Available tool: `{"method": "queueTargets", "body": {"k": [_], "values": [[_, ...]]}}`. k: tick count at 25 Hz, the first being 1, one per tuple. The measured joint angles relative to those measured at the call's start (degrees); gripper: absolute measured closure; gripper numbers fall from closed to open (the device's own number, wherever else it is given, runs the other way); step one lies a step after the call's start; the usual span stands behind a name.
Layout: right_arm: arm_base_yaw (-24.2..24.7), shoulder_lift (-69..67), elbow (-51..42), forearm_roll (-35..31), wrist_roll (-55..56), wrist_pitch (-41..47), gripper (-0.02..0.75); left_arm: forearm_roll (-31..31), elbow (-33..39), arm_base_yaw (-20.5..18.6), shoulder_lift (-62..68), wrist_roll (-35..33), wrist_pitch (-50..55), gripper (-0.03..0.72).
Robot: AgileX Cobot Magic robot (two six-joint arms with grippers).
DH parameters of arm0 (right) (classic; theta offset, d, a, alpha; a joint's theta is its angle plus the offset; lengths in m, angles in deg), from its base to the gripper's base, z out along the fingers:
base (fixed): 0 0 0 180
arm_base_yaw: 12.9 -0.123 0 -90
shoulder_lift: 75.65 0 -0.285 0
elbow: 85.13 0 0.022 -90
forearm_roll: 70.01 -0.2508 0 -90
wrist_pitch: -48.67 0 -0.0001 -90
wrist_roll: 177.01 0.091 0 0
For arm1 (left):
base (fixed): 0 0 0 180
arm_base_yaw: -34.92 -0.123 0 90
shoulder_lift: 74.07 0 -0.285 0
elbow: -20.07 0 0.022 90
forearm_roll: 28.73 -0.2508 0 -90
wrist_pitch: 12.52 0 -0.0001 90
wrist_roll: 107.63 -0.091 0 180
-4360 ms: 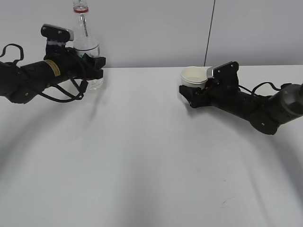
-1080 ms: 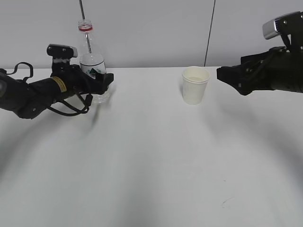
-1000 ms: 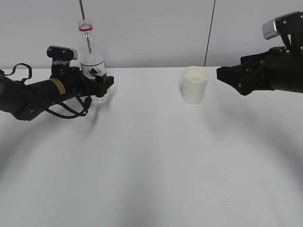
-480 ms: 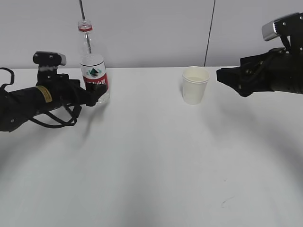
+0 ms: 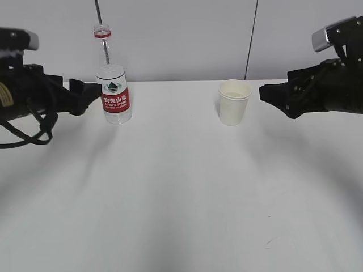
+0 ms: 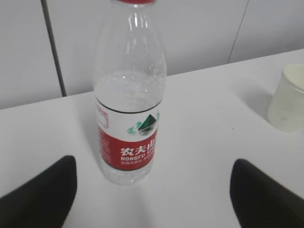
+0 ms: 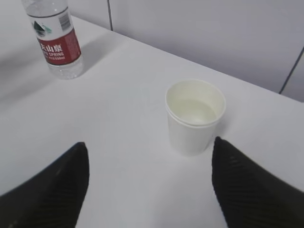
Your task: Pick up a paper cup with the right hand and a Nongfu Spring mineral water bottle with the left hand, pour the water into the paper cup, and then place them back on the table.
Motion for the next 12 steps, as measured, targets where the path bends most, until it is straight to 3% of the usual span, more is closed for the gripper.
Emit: {"method": "queueTargets", "body": {"k": [5,12], "values": [[-3.2,0.2,0.0,0.6,1.3,13.3,0.144,0.7,0.4,3.0,-13.1,0.9,20.4,0.101],[-14.9,0.6,1.0,-4.3,2.6,36.9,0.144,7.5,-0.4,10.1,-20.2,0.3,51.2,0.101]]}}
